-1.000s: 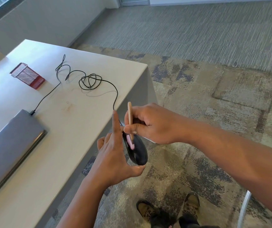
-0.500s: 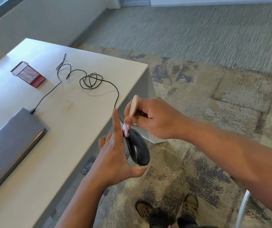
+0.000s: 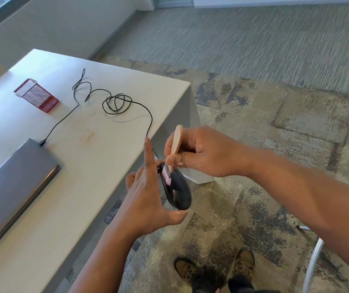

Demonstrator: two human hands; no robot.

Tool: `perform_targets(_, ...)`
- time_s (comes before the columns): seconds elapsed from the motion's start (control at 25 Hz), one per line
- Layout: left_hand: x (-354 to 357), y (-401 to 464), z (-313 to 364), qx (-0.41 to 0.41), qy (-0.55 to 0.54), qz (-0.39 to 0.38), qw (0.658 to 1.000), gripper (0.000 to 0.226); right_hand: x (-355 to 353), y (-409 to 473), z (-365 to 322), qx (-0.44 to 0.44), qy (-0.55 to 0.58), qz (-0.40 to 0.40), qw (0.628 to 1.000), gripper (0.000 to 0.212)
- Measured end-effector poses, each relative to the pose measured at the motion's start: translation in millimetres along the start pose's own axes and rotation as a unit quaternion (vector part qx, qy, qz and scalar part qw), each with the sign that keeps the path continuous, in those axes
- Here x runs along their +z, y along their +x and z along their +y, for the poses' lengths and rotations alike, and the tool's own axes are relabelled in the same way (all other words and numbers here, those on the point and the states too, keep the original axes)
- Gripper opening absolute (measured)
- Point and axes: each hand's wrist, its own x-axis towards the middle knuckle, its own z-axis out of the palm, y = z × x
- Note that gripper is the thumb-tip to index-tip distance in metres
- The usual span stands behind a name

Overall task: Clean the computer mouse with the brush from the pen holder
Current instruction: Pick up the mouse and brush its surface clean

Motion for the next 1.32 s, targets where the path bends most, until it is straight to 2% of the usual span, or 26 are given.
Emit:
perform_targets(0.08,0.9,0.2,0.4,0.003,-0.002,-0.002,1.0,0.169,3.5,-0.4,2.2,-0.027,-0.059,0.028,0.998,0.011)
perform_targets(0.12,1.1,0.5,0.6,0.001,-0.003,-0.001,1.0,0.169,4.5,-1.2,2.6,-0.022,-0.065,0.018,0.998,0.01)
perform_targets(0.28,1.5,2.3,-1.4,-0.002,-0.002,-0.004,1.0,0.169,3.3,-5.5,0.2,0.025,-0.018,-0.093,0.995,0.008)
perform_targets(0.36,1.3,2.9,-0.1,-0.007,0.001,-0.005,1.0,0.169,2.7,-5.2,-1.2,0.012,-0.029,-0.072,0.997,0.008)
perform_targets(0.44,1.4,2.4,1.5,-0.006,0.003,-0.008,1.0,0.169,1.7,-2.2,-2.2,-0.028,-0.079,-0.001,0.997,0.01)
perform_targets(0.52,1.7,1.8,2.8,-0.001,0.009,-0.008,1.0,0.169,-0.5,0.9,-3.0,-0.045,-0.111,0.036,0.992,0.011)
perform_targets(0.76,0.9,-0.8,4.0,-0.008,0.016,-0.012,1.0,0.167,-3.4,-3.0,-1.8,0.003,-0.038,-0.077,0.996,0.011)
perform_targets(0.96,-0.6,-4.0,6.8,-0.005,0.01,-0.016,1.0,0.167,4.8,-0.4,-0.2,-0.044,-0.055,0.023,0.997,0.009)
perform_targets(1.16,-2.9,-2.7,9.9,0.002,0.016,-0.02,1.0,0.165,7.3,-4.2,-2.3,-0.008,-0.061,-0.064,0.996,0.012)
perform_targets(1.32,-0.5,-4.7,10.3,-0.019,0.011,-0.029,0.999,0.167,7.0,-0.3,-7.2,-0.035,-0.106,-0.007,0.994,0.013)
